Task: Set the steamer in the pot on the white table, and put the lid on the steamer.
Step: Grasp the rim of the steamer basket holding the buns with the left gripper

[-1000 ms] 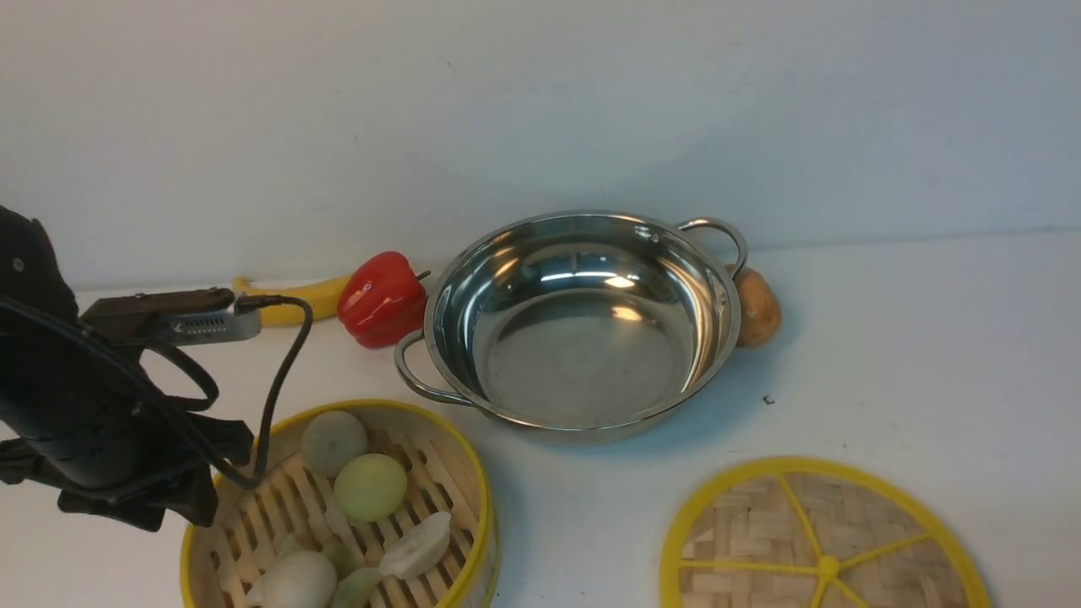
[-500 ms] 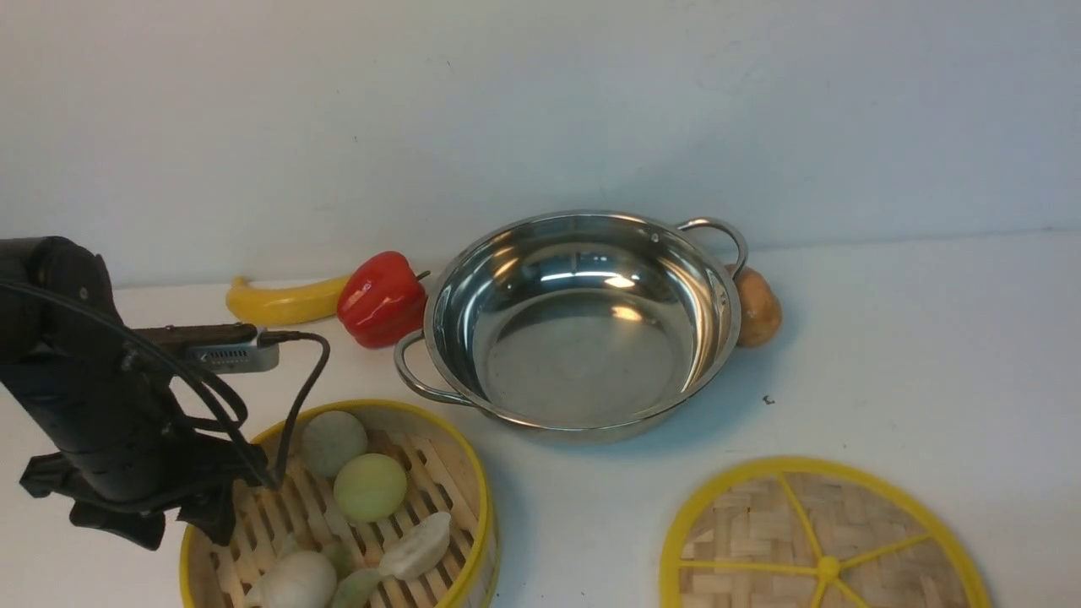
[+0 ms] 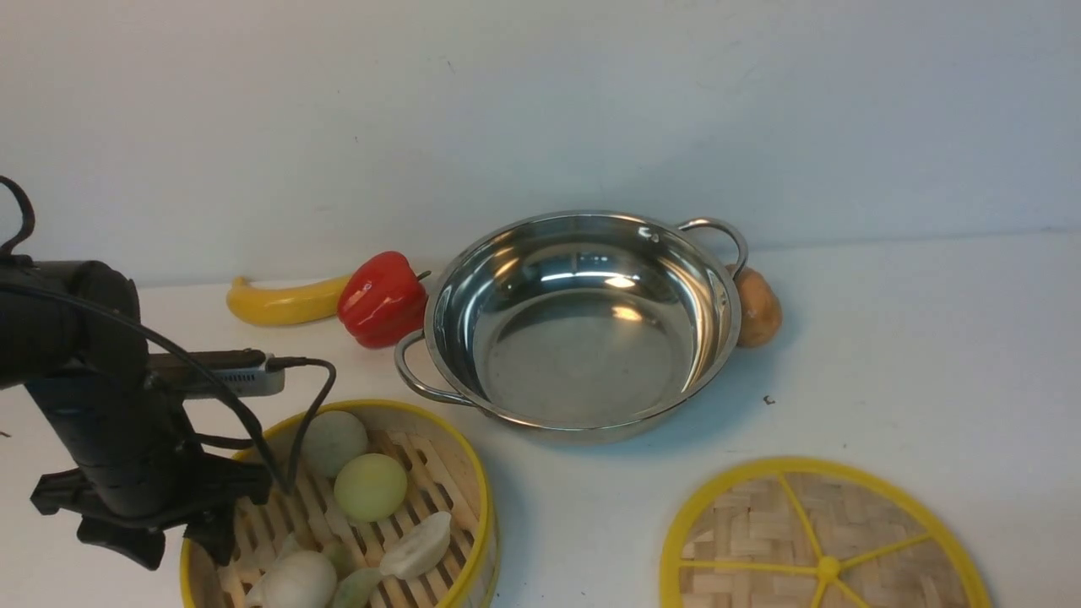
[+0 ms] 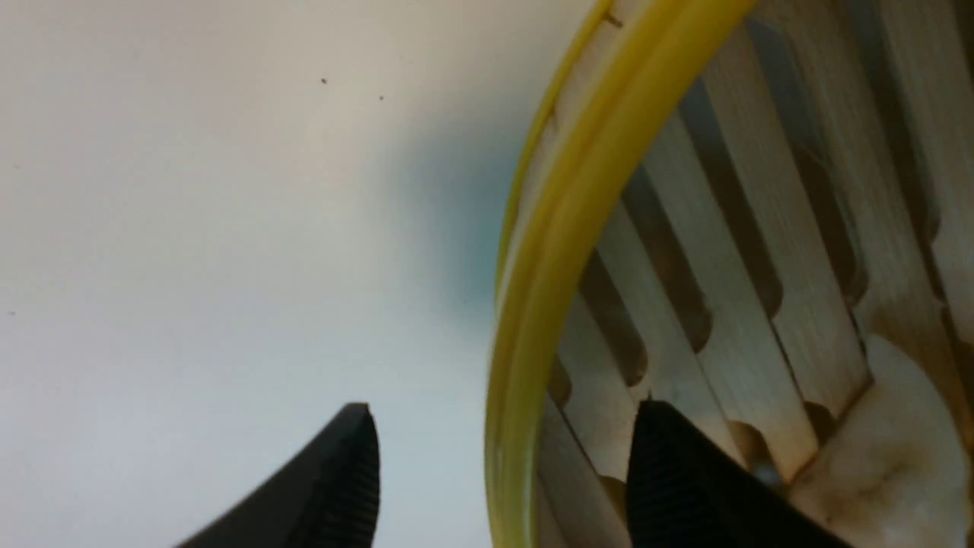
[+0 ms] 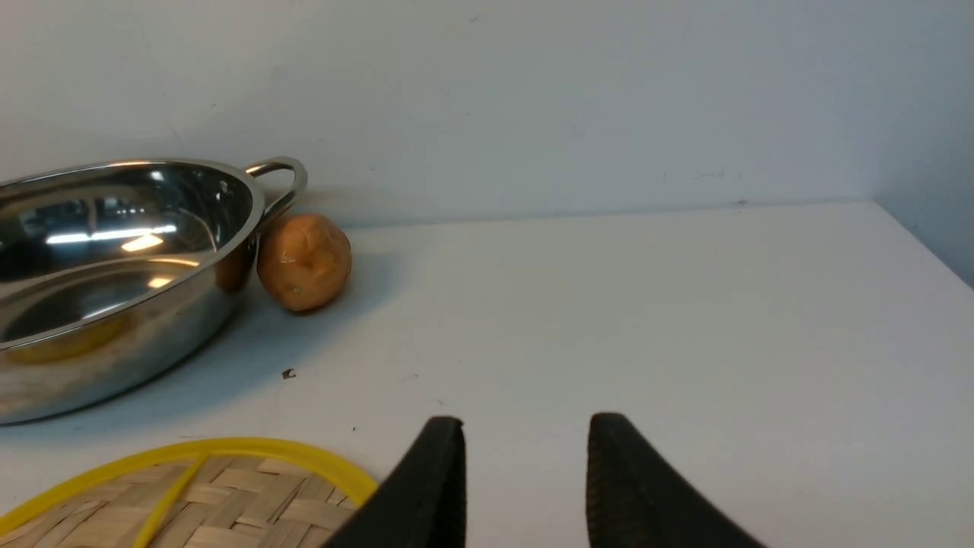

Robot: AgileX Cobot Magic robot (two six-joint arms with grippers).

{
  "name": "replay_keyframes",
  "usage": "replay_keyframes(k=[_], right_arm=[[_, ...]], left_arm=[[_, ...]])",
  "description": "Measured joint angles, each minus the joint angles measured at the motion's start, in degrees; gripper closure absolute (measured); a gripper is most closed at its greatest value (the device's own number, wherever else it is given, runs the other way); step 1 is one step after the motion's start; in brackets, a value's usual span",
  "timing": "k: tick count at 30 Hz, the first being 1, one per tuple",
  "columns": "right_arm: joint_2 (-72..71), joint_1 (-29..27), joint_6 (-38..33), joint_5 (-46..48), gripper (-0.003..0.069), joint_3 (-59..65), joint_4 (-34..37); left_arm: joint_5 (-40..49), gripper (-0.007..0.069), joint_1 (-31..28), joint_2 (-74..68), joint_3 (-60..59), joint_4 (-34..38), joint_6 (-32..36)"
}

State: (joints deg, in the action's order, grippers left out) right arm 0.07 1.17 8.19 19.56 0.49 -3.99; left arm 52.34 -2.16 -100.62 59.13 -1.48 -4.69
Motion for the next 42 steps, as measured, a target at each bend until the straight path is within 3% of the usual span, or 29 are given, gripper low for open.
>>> replay_keyframes(k=[10, 16, 18, 19, 34, 39, 42], right_arm=[[0.0, 0.0, 0.1, 0.0, 0.0417, 0.0, 0.0], [0.0, 0.0, 0.1, 0.0, 0.0417, 0.0, 0.0], [0.0, 0.0, 0.1, 0.0, 0.0417, 0.0, 0.0], [0.0, 0.0, 0.1, 0.0, 0.0417, 0.0, 0.0], [0.0, 0.0, 0.1, 0.0, 0.0417, 0.0, 0.0], [0.0, 0.0, 0.1, 0.0, 0.0417, 0.0, 0.0], [0.0, 0.0, 0.1, 0.0, 0.0417, 0.0, 0.0]], left_arm=[[-1.7, 0.0245, 0.0, -2.3, 0.0, -0.1, -0.3], [-1.7, 0.0472, 0.0, -2.5, 0.0, -0.5, -0.6], [-1.7, 0.0585, 0.0, -2.5, 0.0, -0.3, -0.8], [-1.7, 0.0595, 0.0, -2.5, 0.1, -0.2, -1.5], [5.3, 0.0594, -1.2, 1.7, 0.1, -1.9, 0.9], [9.0, 0.059, -5.8, 5.4, 0.1, 2.0, 6.6], [10.2, 0.0591, -9.3, 8.2, 0.1, 7.9, 11.2]])
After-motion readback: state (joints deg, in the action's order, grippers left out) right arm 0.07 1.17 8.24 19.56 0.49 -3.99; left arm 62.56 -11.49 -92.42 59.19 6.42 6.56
